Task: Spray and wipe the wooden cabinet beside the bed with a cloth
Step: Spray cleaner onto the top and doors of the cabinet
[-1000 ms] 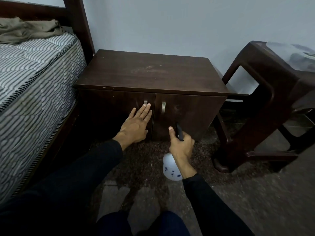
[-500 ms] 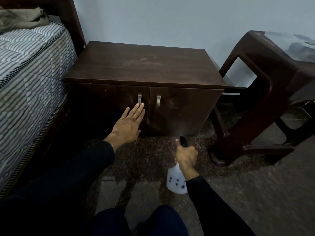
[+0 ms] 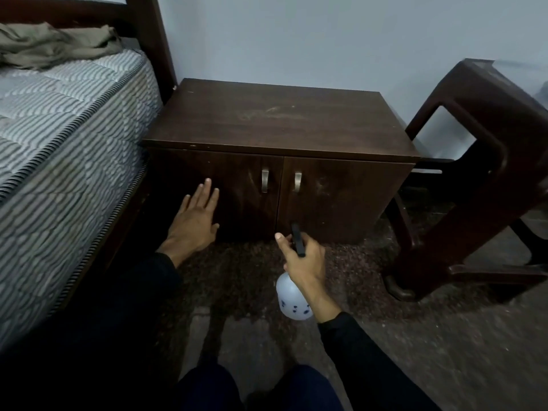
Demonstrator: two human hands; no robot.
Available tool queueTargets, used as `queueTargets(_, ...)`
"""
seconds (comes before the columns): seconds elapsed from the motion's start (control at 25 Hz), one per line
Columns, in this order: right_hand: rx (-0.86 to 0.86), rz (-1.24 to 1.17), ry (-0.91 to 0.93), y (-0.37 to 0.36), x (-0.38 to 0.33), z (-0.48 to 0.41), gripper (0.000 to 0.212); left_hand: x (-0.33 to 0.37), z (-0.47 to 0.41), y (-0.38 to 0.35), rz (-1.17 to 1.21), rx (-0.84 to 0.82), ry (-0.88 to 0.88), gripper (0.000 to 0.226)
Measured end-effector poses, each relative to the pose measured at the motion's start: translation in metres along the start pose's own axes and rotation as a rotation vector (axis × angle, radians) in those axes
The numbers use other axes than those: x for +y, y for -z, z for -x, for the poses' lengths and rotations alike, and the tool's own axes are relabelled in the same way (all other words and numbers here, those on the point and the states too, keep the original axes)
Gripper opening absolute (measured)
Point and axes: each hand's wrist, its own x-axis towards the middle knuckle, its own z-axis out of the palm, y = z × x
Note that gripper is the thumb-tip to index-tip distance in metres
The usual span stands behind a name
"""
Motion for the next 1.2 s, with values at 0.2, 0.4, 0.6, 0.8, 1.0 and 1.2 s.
queueTargets(0.2, -0.195, 0.058, -0.051, -0.074, -0.030, 0.022, 0.027, -0.086, 0.004, 0.021, -0.081, -0.030, 0.053, 0.088)
queueTargets(0.4, -0.183, 0.269, -0.143, -0.123, -0.023, 0.049, 0.049, -0.105, 0.008, 0.017, -0.087, -0.133, 0.077, 0.089)
queueTargets(0.6, 0.055, 0.129, 0.002, -0.096, -0.034, 0.033, 0.042, -0.074, 0.003, 0.006, -0.043, 0.028, -0.088, 0.098)
queueTargets(0.8, 0.134, 0.050, 0.169, -0.046, -0.067, 0.000, 0.040, 0.006, -0.026, 0.034, -0.010, 0.108, -0.210, 0.100)
queueTargets(1.0, 0.220, -0.048, 0.109, 0.029, -0.105, -0.028, 0.026, 0.059, -0.033, 0.092, 0.049, 0.082, -0.216, 0.087)
queueTargets(1.2, 0.352, -0.096, 0.150, 0.145, -0.186, -0.072, 0.036, 0.148, -0.098, 0.191, 0.196, 0.027, -0.359, 0.078)
